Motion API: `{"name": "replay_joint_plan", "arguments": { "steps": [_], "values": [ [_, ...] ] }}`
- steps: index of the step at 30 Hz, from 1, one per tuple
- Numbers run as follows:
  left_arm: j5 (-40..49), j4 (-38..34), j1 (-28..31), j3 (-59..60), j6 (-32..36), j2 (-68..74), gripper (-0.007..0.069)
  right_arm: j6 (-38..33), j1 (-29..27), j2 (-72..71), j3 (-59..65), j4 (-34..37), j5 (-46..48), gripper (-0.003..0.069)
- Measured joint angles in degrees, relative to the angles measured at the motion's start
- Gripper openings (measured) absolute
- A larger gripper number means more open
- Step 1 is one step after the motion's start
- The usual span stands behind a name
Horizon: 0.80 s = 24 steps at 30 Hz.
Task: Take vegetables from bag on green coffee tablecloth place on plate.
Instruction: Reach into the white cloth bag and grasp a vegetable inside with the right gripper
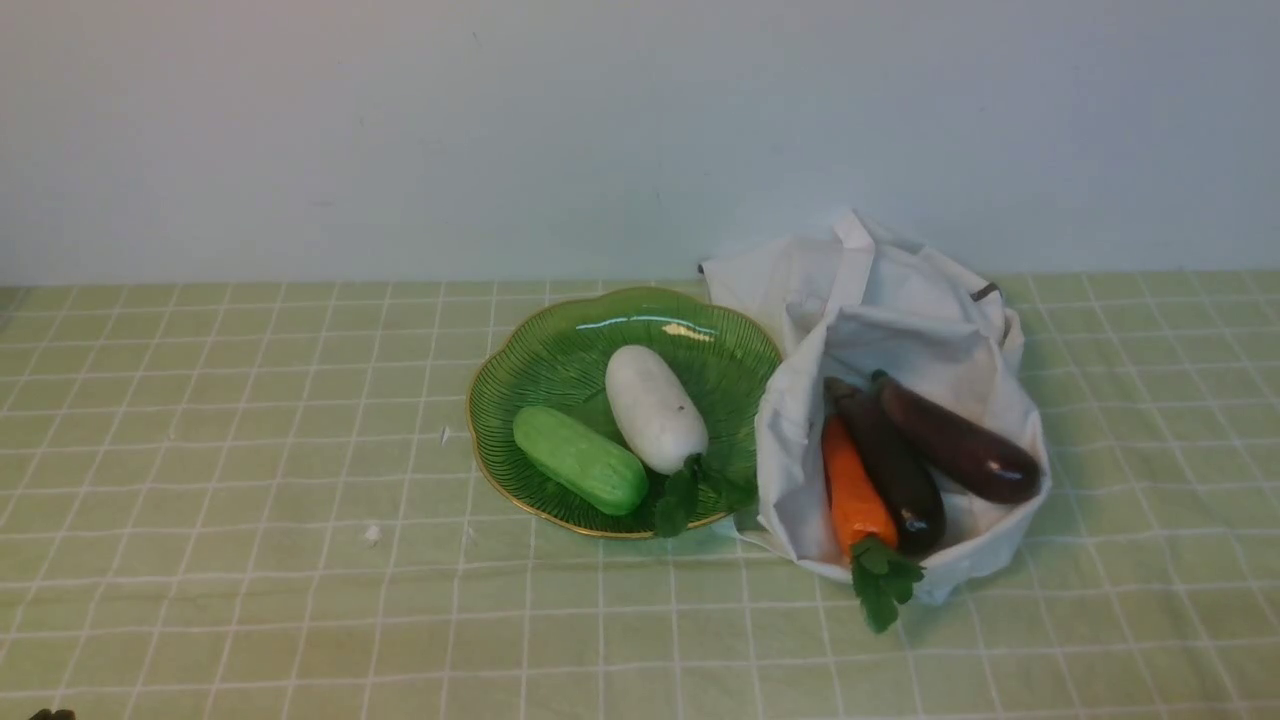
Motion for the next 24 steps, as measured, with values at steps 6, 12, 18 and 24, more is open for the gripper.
{"name": "replay_joint_plan", "arguments": {
  "steps": [6, 12, 18, 24],
  "values": [
    [0.00, 0.00, 0.00, 0.00, 0.00, 0.00, -0.0004, 0.00, 0.00, 0.00, 0.00, 0.00, 0.00, -0.0015],
    [0.00, 0.00, 0.00, 0.00, 0.00, 0.00, -0.0004, 0.00, 0.00, 0.00, 0.00, 0.00, 0.00, -0.0015],
    [0.00, 0.00, 0.00, 0.00, 0.00, 0.00, -0.0004, 1.45, 0.00, 0.00, 0.11, 4.45, -1.09, -0.0015],
    [0.00, 0.00, 0.00, 0.00, 0.00, 0.00, -0.0004, 8.29, 0.00, 0.00, 0.13, 22.40, -1.10, -0.0015]
  ]
}}
